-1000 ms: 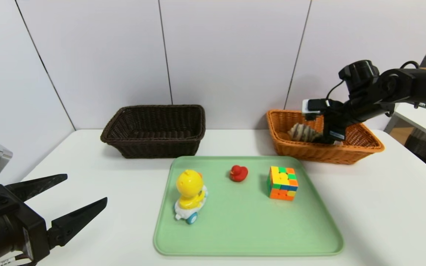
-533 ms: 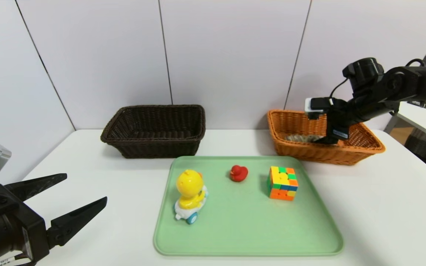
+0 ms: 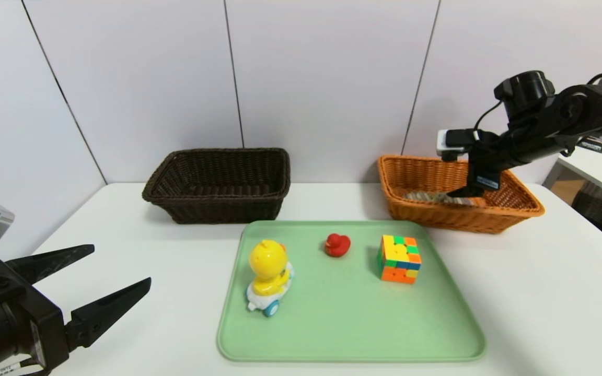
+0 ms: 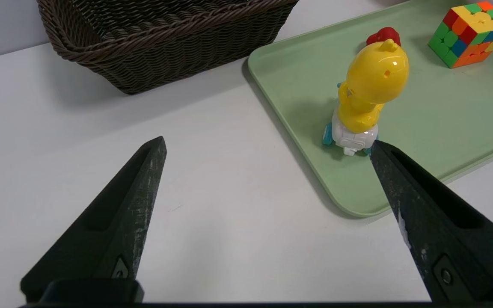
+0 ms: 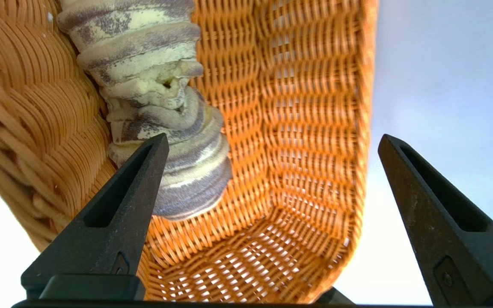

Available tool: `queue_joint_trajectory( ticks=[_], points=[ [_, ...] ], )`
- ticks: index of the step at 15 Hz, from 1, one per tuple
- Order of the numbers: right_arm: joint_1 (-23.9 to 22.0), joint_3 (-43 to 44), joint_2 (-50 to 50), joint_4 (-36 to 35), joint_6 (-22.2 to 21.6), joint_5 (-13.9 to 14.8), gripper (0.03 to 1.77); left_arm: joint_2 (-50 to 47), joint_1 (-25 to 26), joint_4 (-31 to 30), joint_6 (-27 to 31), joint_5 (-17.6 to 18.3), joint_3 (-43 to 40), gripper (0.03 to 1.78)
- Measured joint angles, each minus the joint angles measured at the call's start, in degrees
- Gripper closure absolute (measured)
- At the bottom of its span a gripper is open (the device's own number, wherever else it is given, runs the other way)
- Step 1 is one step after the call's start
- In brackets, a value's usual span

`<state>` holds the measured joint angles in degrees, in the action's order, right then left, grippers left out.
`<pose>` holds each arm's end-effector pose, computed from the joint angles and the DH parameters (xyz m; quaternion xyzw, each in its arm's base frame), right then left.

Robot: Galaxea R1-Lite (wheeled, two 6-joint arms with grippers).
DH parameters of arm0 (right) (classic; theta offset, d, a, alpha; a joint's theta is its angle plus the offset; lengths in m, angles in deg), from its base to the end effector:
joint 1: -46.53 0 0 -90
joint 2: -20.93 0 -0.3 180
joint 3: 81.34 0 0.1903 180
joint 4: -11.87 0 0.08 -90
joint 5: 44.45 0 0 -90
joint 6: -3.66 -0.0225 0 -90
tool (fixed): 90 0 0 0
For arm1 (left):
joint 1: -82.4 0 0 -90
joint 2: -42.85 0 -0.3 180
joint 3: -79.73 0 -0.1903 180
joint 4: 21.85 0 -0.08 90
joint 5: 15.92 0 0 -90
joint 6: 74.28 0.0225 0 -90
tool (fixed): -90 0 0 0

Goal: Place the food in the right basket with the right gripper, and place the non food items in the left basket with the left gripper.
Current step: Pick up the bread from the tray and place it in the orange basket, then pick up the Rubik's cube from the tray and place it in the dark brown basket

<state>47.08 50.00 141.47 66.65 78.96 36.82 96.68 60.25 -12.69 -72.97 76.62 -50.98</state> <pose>0.4129 0.0074 0.2230 -0.5434 0.2499 0.2875 0.7481 0.1036 -0.0432 0.2028 0.0314 0.1151 -0.2136 0.9696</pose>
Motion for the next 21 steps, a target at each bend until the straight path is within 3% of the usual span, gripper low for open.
queue_joint_trajectory(
  ticks=[7,14,21],
  points=[
    [-1.0,-2.6,-6.8,0.3,0.0,-0.3,0.11,-0.2,0.0,-0.1,0.1,-0.1,0.2,0.12],
    [1.0,-11.2,-22.1,0.1,-0.4,-0.2,0.11,-1.2,0.0,0.0,0.1,-0.2,-0.2,0.12],
    [5.5,-19.0,-39.4,0.0,-11.3,-0.3,0.10,-2.0,-0.1,0.0,0.1,0.0,-0.4,0.12]
  ],
)
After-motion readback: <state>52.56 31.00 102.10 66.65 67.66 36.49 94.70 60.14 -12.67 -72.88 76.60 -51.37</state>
